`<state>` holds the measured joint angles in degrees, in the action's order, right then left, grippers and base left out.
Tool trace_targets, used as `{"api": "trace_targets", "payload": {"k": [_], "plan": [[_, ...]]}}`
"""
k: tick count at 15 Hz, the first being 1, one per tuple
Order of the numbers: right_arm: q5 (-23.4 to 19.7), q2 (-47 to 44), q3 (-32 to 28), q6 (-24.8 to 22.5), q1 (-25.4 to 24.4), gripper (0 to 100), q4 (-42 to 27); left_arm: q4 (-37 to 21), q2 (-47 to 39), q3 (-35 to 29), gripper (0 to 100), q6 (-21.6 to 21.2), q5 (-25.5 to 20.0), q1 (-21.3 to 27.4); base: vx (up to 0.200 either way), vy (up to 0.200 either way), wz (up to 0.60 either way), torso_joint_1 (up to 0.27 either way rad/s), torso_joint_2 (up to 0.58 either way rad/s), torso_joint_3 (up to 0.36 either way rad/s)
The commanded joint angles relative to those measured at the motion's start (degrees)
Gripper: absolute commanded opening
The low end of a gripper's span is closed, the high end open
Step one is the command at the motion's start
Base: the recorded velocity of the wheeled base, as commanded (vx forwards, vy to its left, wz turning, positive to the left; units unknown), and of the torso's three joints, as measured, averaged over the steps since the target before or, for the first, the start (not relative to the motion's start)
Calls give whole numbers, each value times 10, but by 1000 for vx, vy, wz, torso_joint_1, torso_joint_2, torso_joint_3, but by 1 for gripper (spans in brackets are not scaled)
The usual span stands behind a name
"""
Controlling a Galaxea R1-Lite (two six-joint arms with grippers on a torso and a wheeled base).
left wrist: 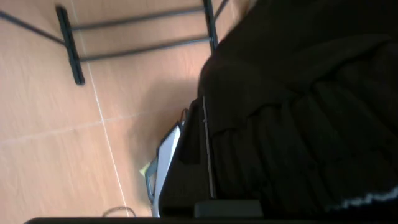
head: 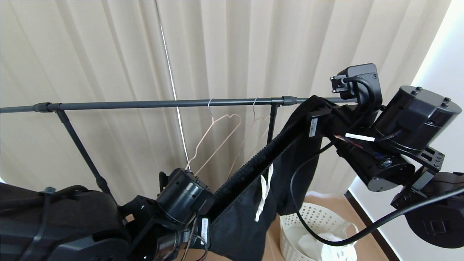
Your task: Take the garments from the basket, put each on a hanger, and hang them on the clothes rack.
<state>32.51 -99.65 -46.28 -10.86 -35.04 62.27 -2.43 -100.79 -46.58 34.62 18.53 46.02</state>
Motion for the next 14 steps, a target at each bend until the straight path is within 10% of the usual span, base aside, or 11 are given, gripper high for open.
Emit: {"api": "trace_targets", "payload": {"k": [1, 5, 9, 14], "plan": [[12, 13, 38, -35, 4, 0, -7, -1, 50, -18, 0, -16, 12, -2, 0, 0, 0, 0, 0, 0], [55, 44, 69, -50, 3, 0, -93, -11, 56, -96, 0, -45, 34, -6, 0, 0, 0, 0, 0, 0], [48, 179, 48, -36, 1, 0, -405, -22, 40, -150, 0, -78, 73, -8, 0, 0, 0, 0, 0, 0], [-117, 219, -75, 116, -20, 0, -675, -22, 41, -160, 0, -96, 85, -13, 0, 0, 0, 0, 0, 0]]}}
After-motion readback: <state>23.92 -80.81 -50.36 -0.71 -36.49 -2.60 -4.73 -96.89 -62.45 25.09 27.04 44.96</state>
